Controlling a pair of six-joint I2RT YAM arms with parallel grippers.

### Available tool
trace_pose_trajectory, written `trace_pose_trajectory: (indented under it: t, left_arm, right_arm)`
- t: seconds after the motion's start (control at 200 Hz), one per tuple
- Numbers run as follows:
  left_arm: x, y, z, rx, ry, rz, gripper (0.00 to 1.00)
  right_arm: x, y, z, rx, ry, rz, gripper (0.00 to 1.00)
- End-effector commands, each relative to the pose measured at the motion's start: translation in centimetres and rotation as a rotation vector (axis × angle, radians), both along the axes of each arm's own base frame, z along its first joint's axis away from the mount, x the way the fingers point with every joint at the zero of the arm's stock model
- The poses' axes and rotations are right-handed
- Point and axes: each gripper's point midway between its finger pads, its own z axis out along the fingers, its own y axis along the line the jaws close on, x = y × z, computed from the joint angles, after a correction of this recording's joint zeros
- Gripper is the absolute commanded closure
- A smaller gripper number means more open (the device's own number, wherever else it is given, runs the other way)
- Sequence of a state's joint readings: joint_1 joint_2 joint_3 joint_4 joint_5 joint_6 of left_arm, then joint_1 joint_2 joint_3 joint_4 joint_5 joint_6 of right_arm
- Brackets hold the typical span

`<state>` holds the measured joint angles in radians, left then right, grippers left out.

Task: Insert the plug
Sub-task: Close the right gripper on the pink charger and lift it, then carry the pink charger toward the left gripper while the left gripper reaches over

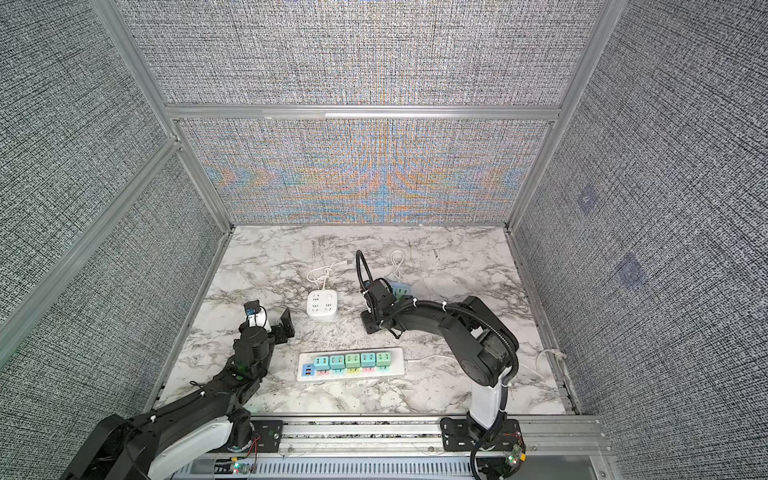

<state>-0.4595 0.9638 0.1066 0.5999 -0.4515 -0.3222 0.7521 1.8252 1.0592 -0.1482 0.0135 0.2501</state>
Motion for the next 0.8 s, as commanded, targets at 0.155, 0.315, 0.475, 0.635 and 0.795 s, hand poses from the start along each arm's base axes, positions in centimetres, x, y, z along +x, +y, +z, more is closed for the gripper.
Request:
trace_pose_trajectory:
  t: [0.155,0.315,0.475,0.635,0.795]
  left_arm:
    - [0.4,-5.0,4.3,-0.068,0.002,-0.26,0.12]
    - [-0.8,-7.8,7.7,-0.08,-0.016,-0.445,0.13]
    - [-2.4,-10.5,10.7,-0.152,-0.065,-0.618,0.14]
    - [-3.4,-12.4,12.6,-0.195,-0.083,-0.742,0.2]
    - [-4.8,-14.7,13.9,-0.237,-0.078,-0.886,0.25]
  right_arm:
    - [2.4,0.9,5.6,0.056,-0.238,0.072,0.73]
    - [3.2,0.4,9.4,0.084,-0.404,0.096,0.84]
    - [2.5,-0.5,11.3,0.112,-0.515,0.123,0.87]
    - [1.6,-1.3,13.2,0.138,-0.616,0.152,0.89]
    - [0.2,-1.6,14.9,0.183,-0.726,0.198,0.9]
